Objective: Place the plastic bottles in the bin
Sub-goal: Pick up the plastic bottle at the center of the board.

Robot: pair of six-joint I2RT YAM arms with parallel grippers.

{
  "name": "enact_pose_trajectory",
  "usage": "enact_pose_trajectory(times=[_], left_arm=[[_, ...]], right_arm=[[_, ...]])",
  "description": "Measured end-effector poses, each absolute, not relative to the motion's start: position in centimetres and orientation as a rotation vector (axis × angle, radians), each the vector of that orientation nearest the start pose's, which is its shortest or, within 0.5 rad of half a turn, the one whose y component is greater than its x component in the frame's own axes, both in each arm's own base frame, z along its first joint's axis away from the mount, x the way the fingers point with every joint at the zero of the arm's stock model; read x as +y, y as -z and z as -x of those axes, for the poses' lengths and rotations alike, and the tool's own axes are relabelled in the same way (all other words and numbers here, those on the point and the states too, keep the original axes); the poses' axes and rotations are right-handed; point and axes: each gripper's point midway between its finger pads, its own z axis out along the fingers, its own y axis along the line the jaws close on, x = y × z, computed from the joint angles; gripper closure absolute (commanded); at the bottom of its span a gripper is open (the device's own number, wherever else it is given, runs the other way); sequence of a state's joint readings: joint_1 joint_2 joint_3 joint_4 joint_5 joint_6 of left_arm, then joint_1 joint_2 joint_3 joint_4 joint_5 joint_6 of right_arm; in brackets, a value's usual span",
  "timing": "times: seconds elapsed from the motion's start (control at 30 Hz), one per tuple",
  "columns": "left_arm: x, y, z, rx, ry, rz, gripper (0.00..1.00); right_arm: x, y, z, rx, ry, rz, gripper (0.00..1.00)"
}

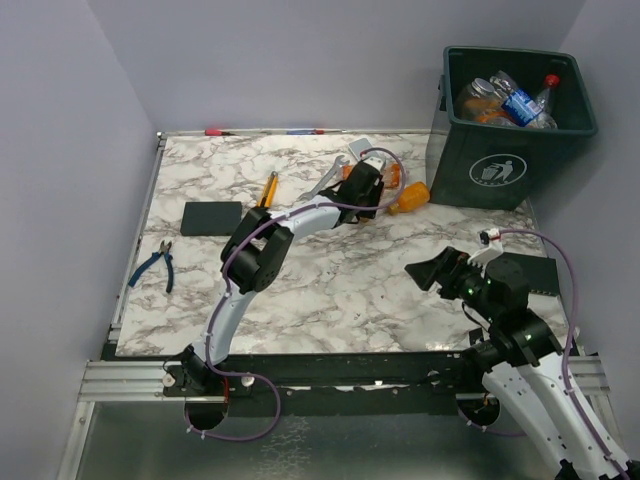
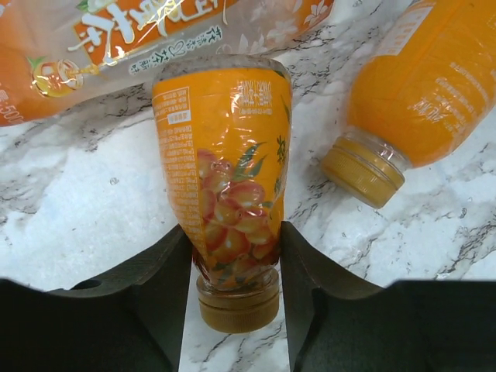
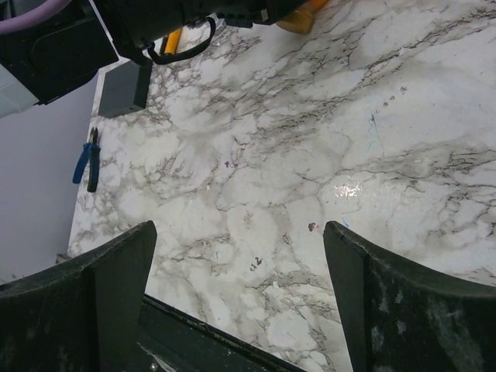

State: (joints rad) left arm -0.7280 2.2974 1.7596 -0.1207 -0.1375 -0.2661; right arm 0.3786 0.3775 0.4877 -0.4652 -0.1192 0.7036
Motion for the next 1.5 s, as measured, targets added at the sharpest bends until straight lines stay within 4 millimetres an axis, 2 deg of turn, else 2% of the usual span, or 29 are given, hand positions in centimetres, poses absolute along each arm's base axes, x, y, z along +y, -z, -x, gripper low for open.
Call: enact_pose_trajectory(times=[0.13, 0.23, 0.3, 0.37, 0.5, 0.53, 0.63, 0.73, 0.83, 0.97, 1.07, 1.13, 1.2, 1.37, 1.5], left_arm=[[-39.3, -5.4, -46.0, 2.205, 0.395, -0.448, 0.76], [-38.0, -5.7, -44.2, 2.219, 0.414, -0.443, 0.78], [-37.0, -6.5, -42.7, 2.223, 0.434, -0.434, 0.8], [-36.2, -8.1, -41.3, 2.204, 0.466, -0.422, 0.8], [-34.2, -14.2, -38.1, 2.09, 0.563, -0.407, 0.81], [-33.6, -16.1, -37.2, 2.044, 0.591, -0.415, 0.81], [-31.6, -20.1, -33.7, 1.914, 0.655, -0.488, 0.8], [-29.8, -21.6, -29.4, 1.809, 0.692, -0.625, 0.78], [-28.2, -22.3, -24.6, 1.673, 0.702, -0.795, 0.78], [-27.0, -24.2, -20.5, 1.447, 0.655, -0.961, 0.87], [-25.9, -25.6, -18.6, 1.235, 0.55, -1.087, 0.94], [-25.5, -25.7, -18.0, 1.13, 0.469, -1.166, 0.96], [-25.2, -25.5, -17.6, 1.04, 0.384, -1.24, 0.97], [-24.9, -24.2, -17.1, 0.822, 0.138, -1.435, 1.0], [-24.7, -23.2, -17.1, 0.691, -0.039, -1.561, 1.0]], right_arm=[[13.2, -18.1, -19.6, 2.011, -0.833, -0.228, 0.04], [13.3, -18.5, -19.7, 2.017, -0.833, -0.228, 0.03], [13.3, -19.5, -19.9, 2.003, -0.838, -0.227, 0.02], [13.4, -20.9, -20.0, 1.972, -0.847, -0.222, 0.02], [13.4, -24.4, -20.1, 1.893, -0.87, -0.191, 0.01], [13.5, -25.5, -20.1, 1.874, -0.877, -0.174, 0.01], [14.0, -28.7, -20.2, 1.833, -0.893, -0.119, 0.01], [14.7, -31.4, -20.6, 1.812, -0.909, -0.06, 0.02], [15.9, -32.8, -20.8, 1.824, -0.947, 0.021, 0.02], [18.7, -32.8, -21.2, 1.907, -1.055, 0.166, 0.05], [21.0, -31.0, -21.5, 2.01, -1.171, 0.255, 0.05], [22.1, -28.9, -21.3, 2.093, -1.237, 0.289, 0.04], [22.7, -27.7, -20.7, 2.146, -1.287, 0.316, 0.04], [24.0, -27.6, -19.3, 2.165, -1.383, 0.414, 0.04], [25.9, -27.0, -18.4, 2.204, -1.435, 0.497, 0.04]])
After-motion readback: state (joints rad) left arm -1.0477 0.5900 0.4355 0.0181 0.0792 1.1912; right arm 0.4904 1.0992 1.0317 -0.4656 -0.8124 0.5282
